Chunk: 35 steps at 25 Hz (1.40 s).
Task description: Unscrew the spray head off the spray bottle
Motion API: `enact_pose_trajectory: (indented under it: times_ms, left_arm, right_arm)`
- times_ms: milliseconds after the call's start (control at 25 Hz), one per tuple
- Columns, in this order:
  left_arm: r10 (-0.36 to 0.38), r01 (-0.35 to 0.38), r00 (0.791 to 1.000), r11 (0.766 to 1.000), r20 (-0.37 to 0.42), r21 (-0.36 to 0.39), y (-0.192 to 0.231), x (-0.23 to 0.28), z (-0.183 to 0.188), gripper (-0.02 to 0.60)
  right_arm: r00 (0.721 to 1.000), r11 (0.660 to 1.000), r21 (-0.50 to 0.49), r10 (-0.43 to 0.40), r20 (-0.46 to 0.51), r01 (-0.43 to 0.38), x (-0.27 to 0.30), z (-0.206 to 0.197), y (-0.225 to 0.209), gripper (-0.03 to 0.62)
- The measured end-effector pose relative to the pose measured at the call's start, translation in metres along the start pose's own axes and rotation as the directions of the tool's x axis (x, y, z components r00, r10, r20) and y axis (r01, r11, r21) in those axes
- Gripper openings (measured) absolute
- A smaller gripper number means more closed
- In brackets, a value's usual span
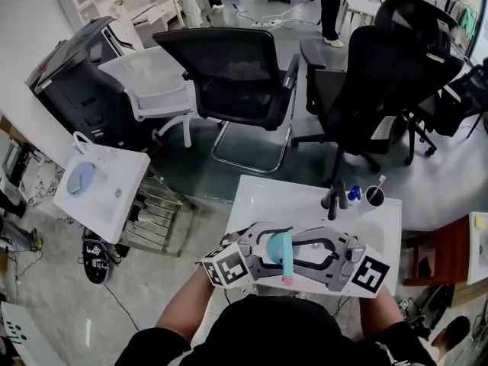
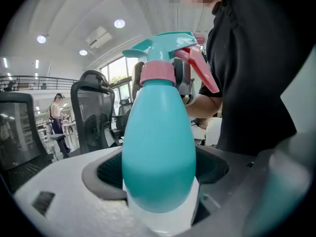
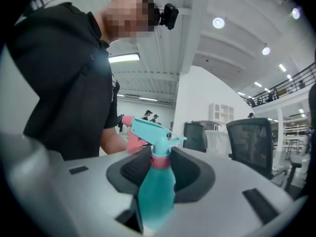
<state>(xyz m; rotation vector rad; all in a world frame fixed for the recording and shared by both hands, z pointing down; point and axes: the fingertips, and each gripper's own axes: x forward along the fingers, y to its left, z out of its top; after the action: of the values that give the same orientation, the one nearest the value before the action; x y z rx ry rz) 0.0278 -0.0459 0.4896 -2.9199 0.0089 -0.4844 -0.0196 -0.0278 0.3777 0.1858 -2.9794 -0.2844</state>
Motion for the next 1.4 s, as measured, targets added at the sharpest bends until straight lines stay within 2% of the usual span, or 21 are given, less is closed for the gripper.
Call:
enact_pose_trajectory:
  times_ms: [280,360,440,520,600,640,680,800,920,1000,1120,1320,1400]
  left_arm:
    - [-0.126,0.126,0.992,0.992,0.005,-0.013,-0.023,0.003,0.003,0.41]
    - [-0.148,0.148,0.989,0.989,0.001,-0.017,-0.027,0.004,0.001,0.41]
    - [-0.148,0.148,0.989,0.989,0.008,-0.023,-0.026,0.005,0.003,0.41]
    - [-0.095,0.096,0.995,0.994,0.011,-0.043,-0.015,0.006,0.002,0.409]
    - [0.02,-0.023,0.999,0.996,-0.028,-0.087,0.006,0.006,-0.011,0.41]
    - [0.085,-0.09,0.995,0.99,-0.052,-0.108,0.017,0.005,-0.017,0.408]
    - [0.142,-0.15,0.988,0.98,-0.069,-0.128,0.027,0.004,-0.022,0.408]
    - [0.289,-0.301,0.953,0.94,-0.091,-0.162,0.055,-0.005,-0.015,0.408]
    - [0.395,-0.412,0.911,0.893,-0.12,-0.184,0.07,-0.01,-0.016,0.408]
    - [0.44,-0.458,0.889,0.862,-0.128,-0.216,0.074,-0.009,-0.022,0.409]
    - [0.484,-0.506,0.863,0.826,-0.146,-0.25,0.077,-0.009,-0.029,0.409]
    - [0.476,-0.501,0.865,0.832,-0.158,-0.237,0.073,-0.003,-0.028,0.408]
    - [0.48,-0.509,0.86,0.829,-0.173,-0.231,0.072,-0.002,-0.032,0.408]
  right_arm:
    - [0.996,0.993,0.068,0.09,0.028,-0.091,-0.006,0.001,0.012,0.133]
    - [0.993,0.99,0.078,0.114,0.029,-0.116,-0.006,0.0,0.014,0.133]
    - [0.994,0.989,0.099,0.104,0.032,-0.107,-0.005,0.0,0.012,0.135]
    - [0.999,0.995,0.087,0.049,0.024,-0.051,-0.003,-0.004,0.004,0.137]
    - [0.998,0.994,0.097,-0.052,0.027,0.049,-0.001,-0.008,-0.009,0.149]
    - [0.994,0.988,0.113,-0.106,0.033,0.102,-0.001,-0.01,-0.015,0.184]
    - [0.987,0.981,0.122,-0.155,0.04,0.15,-0.001,-0.011,-0.021,0.213]
    - [0.954,0.95,0.124,-0.295,0.05,0.288,-0.004,-0.014,-0.04,0.219]
    - [0.901,0.892,0.177,-0.431,0.051,0.416,-0.008,-0.02,-0.058,0.202]
    - [0.87,0.856,0.212,-0.491,0.046,0.471,-0.008,-0.024,-0.062,0.193]
    - [0.845,0.829,0.223,-0.533,0.035,0.513,-0.004,-0.029,-0.063,0.181]
    - [0.831,0.81,0.243,-0.556,0.027,0.534,-0.001,-0.032,-0.069,0.181]
    - [0.824,0.802,0.242,-0.567,0.021,0.546,0.0,-0.031,-0.071,0.173]
